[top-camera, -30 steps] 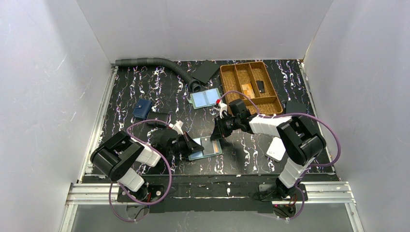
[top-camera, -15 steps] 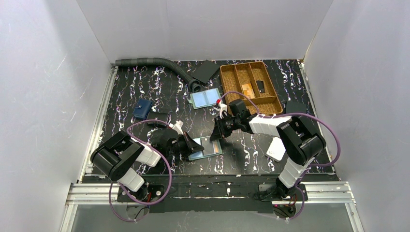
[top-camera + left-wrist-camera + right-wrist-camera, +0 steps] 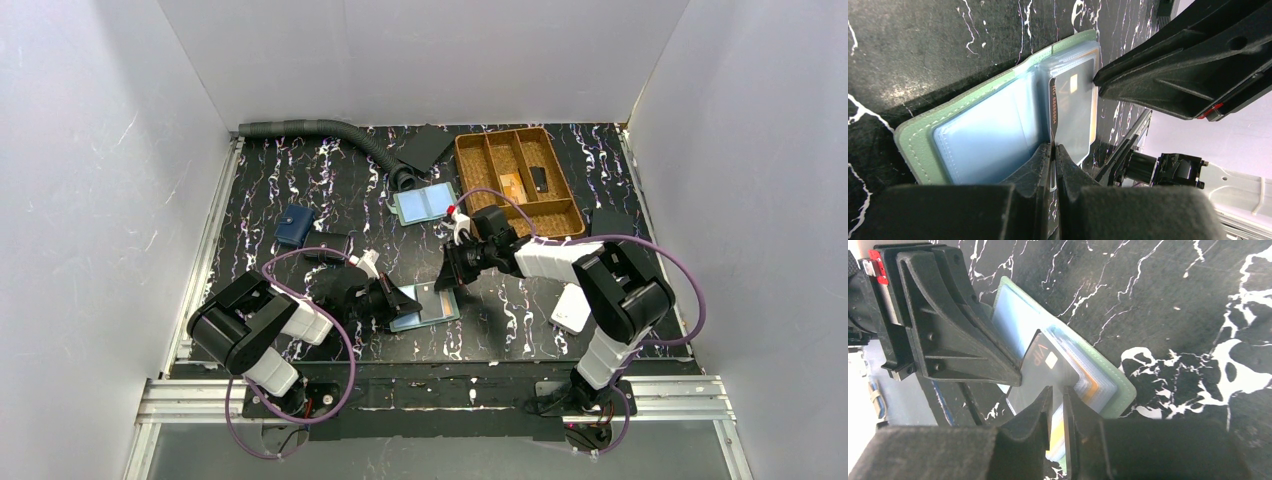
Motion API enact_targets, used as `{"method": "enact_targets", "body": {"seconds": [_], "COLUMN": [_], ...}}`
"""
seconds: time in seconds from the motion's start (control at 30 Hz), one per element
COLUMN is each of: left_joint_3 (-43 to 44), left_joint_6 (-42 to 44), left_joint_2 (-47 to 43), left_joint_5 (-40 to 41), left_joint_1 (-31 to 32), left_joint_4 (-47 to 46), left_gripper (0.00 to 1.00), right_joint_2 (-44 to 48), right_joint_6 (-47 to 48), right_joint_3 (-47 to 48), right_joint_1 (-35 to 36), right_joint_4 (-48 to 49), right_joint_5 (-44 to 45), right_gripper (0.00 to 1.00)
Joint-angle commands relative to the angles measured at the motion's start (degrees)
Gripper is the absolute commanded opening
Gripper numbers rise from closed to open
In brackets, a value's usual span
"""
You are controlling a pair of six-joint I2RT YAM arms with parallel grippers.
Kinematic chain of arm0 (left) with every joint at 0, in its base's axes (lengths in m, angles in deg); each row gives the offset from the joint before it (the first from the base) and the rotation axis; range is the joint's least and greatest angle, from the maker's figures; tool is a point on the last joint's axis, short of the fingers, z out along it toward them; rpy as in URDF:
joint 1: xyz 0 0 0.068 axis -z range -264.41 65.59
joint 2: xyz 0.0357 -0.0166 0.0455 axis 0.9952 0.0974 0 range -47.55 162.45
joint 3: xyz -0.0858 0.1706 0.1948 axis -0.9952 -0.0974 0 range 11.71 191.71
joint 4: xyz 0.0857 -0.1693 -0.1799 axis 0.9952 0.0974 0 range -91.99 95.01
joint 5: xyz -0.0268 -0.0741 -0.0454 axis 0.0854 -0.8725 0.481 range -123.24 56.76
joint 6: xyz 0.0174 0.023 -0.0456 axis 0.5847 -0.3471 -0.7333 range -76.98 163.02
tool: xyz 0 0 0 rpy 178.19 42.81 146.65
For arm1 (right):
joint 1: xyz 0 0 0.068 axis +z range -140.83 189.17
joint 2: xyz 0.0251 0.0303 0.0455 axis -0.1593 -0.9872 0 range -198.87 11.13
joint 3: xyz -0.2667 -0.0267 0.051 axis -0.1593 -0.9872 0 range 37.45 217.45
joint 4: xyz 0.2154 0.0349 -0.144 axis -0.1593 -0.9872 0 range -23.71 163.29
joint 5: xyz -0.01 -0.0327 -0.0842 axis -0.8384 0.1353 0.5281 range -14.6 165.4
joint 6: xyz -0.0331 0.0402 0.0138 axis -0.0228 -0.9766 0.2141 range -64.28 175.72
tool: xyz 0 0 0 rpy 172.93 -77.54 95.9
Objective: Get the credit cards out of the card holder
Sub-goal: Remove the credit card from the card holder.
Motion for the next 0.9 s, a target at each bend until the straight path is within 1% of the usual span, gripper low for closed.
{"method": "enact_targets", "body": {"seconds": [0.0,0.5,0.87], "left_joint_3": [-0.5,-0.2,-0.6], "left_joint_6": [0.8,0.7,0.7], "left_joint_2": [0.3,0.7,0.5], "left_joint_5": [1.1,0.6,0.5], "left_joint_1": [-0.5,-0.6,-0.8], "left_joint_4": [1.4,1.1,0.8], "left_gripper": [0.00,0.00,0.00], "right_joint_2": [2.9,1.3,1.9], "right_joint_6": [1.7,-0.1,1.2], "right_joint_3": [0.0,-0.4,-0.1], "right_joint_1": [0.2,0.8,0.9], "right_joint_4": [-0.7,1.9,-0.8], "right_joint_5": [4.1,-1.7,3.5], "right_gripper": [0.22,0.23,0.22]}}
